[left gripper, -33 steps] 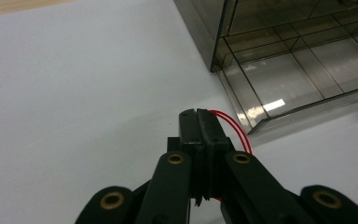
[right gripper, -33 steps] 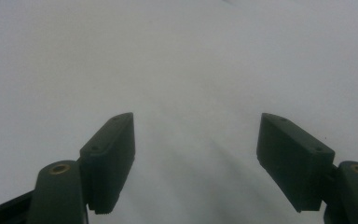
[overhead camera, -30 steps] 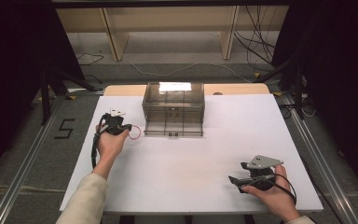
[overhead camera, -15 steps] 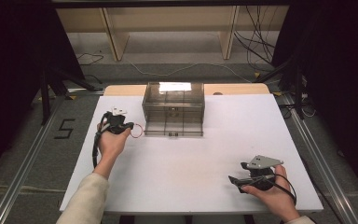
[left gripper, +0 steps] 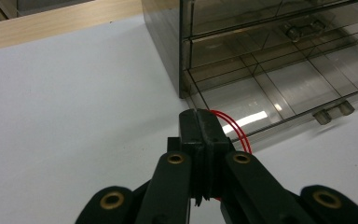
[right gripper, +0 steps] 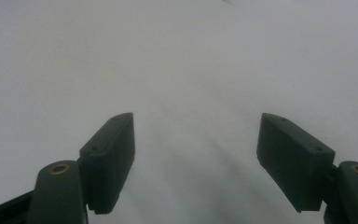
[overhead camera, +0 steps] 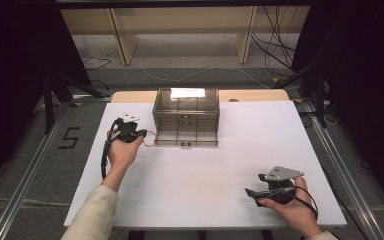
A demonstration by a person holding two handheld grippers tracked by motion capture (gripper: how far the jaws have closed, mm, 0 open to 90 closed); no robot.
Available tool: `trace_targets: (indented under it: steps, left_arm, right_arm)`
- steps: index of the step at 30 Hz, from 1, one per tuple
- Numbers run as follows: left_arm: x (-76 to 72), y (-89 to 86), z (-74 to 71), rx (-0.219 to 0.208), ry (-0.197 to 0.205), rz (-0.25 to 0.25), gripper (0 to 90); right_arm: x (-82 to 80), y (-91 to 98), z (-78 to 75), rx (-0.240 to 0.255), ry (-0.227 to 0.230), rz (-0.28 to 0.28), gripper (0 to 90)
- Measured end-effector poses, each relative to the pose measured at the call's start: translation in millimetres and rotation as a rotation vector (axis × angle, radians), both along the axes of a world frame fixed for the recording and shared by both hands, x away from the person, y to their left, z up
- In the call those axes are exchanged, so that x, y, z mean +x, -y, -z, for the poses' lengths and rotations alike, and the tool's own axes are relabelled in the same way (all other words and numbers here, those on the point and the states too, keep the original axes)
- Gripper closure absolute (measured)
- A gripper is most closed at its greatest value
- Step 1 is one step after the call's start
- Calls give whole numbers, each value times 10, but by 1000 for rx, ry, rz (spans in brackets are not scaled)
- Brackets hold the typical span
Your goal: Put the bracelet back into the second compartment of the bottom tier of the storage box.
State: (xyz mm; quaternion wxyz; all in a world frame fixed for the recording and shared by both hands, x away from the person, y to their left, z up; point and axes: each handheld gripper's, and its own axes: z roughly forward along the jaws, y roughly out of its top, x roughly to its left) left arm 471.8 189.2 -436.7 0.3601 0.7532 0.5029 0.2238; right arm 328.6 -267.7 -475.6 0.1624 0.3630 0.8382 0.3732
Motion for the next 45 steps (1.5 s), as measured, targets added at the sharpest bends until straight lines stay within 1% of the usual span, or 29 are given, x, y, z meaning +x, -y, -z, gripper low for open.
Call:
trace_targets:
  steps: [6, 22, 30, 45]
  left_arm:
    - [2, 42, -17, -2, -1, 11, 900]
    - [11, 190, -92, -3, 16, 46, 900]
    - [14, 242, -117, -6, 24, 55, 899]
    - [28, 334, -122, -3, 25, 74, 900]
  right_arm:
    - [3, 3, 1, 0, 0, -6, 285]
    - [1, 1, -3, 4, -2, -3, 284]
    - [-1, -3, -3, 4, -5, -3, 284]
    - [1, 0, -4, 2, -5, -4, 277]
